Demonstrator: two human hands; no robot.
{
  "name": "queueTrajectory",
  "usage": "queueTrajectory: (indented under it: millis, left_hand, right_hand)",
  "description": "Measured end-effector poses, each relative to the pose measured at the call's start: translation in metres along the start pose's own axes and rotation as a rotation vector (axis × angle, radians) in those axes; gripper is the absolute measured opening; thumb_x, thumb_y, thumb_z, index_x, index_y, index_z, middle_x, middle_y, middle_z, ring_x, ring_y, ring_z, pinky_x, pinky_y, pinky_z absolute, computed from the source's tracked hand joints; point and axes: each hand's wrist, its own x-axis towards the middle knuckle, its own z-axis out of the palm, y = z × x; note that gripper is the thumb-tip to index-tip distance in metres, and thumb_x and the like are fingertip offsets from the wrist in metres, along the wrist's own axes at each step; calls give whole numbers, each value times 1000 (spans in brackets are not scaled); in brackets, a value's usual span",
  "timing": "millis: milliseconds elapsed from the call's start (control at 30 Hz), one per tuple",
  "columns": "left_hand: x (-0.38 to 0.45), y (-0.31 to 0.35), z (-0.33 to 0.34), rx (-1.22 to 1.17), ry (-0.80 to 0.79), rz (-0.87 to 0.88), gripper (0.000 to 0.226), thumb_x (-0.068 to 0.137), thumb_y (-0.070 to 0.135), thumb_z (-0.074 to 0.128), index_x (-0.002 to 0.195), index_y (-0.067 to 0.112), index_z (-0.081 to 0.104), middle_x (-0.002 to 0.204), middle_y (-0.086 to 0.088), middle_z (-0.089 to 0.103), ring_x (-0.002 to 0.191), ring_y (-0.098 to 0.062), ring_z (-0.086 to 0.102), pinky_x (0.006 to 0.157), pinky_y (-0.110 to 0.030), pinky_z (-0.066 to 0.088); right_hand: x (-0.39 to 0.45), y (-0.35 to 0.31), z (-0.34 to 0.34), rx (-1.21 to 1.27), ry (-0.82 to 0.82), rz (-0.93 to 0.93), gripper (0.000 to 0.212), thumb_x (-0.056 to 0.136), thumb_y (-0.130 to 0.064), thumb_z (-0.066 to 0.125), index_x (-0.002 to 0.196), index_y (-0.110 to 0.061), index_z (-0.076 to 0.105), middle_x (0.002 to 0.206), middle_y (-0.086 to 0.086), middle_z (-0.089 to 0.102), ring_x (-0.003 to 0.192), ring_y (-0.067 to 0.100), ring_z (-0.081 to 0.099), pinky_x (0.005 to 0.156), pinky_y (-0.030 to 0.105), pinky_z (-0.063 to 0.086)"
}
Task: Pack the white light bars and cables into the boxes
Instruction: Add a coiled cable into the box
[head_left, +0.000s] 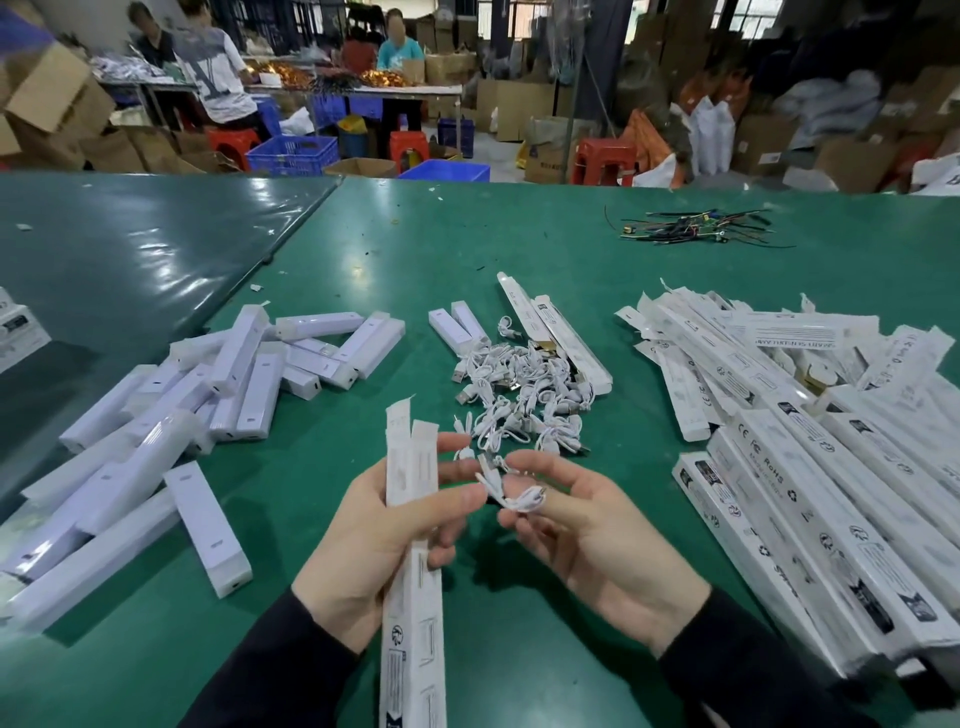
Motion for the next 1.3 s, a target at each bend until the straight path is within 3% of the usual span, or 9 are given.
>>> queueTrajectory:
  millis: [300,400,533,667,833,933,1033,1200,1300]
  left_hand:
    - [-1,-3,5,27,29,-34,53,56,-10,82,103,-3,59,67,-12,63,41,-13,50,34,-17,37]
    - [-1,-2,7,37,90,-13,51,52,-1,76,100,-2,59,65,-11,63,37,-11,45,34,-16,35]
    - [-4,4,7,105,166,50,56,45,5,80,97,1,60,68,-14,65,36,-11,40,34,-16,34]
    - [-5,7,7,128,187,76,61,42,9,81,99,4,59,73,-17,69,36,-11,41,33,-18,34]
    - [-7,6,10,121,122,65,60,45,3,81,102,4,59,65,-10,67,36,-12,43,33,-16,34]
    - [-9,4,10,220,84,53,69,38,-11,87,101,4,60,61,-13,65,36,-14,47,33,-16,34]
    - [-11,2,12,299,14,-5,58,48,-1,82,101,5,61,62,-14,65,40,-17,52,33,-16,34]
    - [-12,1,13,309,-9,-19,61,49,-2,82,106,3,59,67,-15,68,42,-19,57,32,-16,33]
    - [-10,-1,11,303,-3,-19,68,48,-8,86,110,3,61,77,-17,71,42,-18,52,33,-17,34]
  right_hand:
    - [-3,13,4,82,-14,-67,30,63,-2,76,87,-6,58,83,17,71,60,17,68,56,20,55]
    - [-6,6,4,-142,-10,-27,10,78,-14,72,84,-7,68,76,13,71,59,18,69,51,19,53]
    - [-10,-2,0,-382,-11,-47,24,79,-31,72,76,-7,75,66,11,68,54,17,68,45,16,47]
    - [-10,-4,-1,-287,-63,9,21,66,-15,74,81,-1,77,64,8,64,58,18,69,52,15,51]
    - [-10,0,1,-126,-109,182,19,83,-4,66,95,9,72,79,18,66,63,20,70,56,18,55]
    - [-11,-6,2,-88,-146,317,37,80,-29,68,91,6,72,82,22,69,63,25,71,57,22,58]
    - [-13,-11,0,-204,-154,373,42,67,-45,75,78,-5,77,80,19,71,61,22,72,51,18,56]
    - [-11,-16,-6,-197,-181,360,27,72,-24,75,83,0,75,84,18,72,70,25,74,57,18,57]
    - [-8,-16,-9,-163,-140,311,36,75,-17,71,99,10,70,96,21,72,77,29,74,63,23,59]
